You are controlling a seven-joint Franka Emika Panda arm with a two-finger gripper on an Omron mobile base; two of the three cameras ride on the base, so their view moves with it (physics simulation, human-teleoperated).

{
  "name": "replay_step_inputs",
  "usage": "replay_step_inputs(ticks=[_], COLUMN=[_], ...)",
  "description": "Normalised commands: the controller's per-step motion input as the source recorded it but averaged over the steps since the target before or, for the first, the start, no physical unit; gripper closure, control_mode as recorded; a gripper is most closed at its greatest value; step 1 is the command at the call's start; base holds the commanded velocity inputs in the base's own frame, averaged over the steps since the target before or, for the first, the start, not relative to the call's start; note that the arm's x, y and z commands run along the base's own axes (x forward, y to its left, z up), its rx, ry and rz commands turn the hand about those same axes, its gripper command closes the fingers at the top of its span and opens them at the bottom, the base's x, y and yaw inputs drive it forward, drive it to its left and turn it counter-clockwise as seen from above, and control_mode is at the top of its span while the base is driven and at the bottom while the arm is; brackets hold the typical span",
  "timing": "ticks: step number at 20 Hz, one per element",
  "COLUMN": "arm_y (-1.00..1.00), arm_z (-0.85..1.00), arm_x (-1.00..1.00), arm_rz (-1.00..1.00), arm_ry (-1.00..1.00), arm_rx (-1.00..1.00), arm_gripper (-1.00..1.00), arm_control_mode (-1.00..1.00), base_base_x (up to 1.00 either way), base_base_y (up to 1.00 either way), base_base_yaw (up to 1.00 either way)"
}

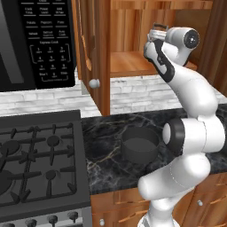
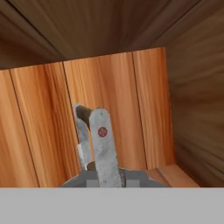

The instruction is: Pick the kettle from the cabinet and place it on a stove burner. Then pick the pot from the counter and place it on another stove burner. Finally, turn both burners on.

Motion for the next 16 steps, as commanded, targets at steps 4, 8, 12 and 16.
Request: replay_step_inputs(ticks=[4,8,12,16], arm_y=[0.0,0.0,0.0,0.01], arm_z=[-0.01,0.0,0.0,0.0], arm_x=[0.03,0.0,0.0,-0.08], arm_rz=[0.0,0.0,0.0,0.0], arm_ry=[0.0,0.0,-0.02,-0.01], arm_rx=[0.0,0.0,0.0,0.0], arm_gripper=[1.0,1.0,1.0,1.0], arm_control_mode=[-1.0,-1.0,-1.0,-1.0], base_base_x=[0.0,0.0,0.0,0.0], base_base_y=[0.0,0.0,0.0,0.0], base_base_yaw=[0.0,0.0,0.0,0.0])
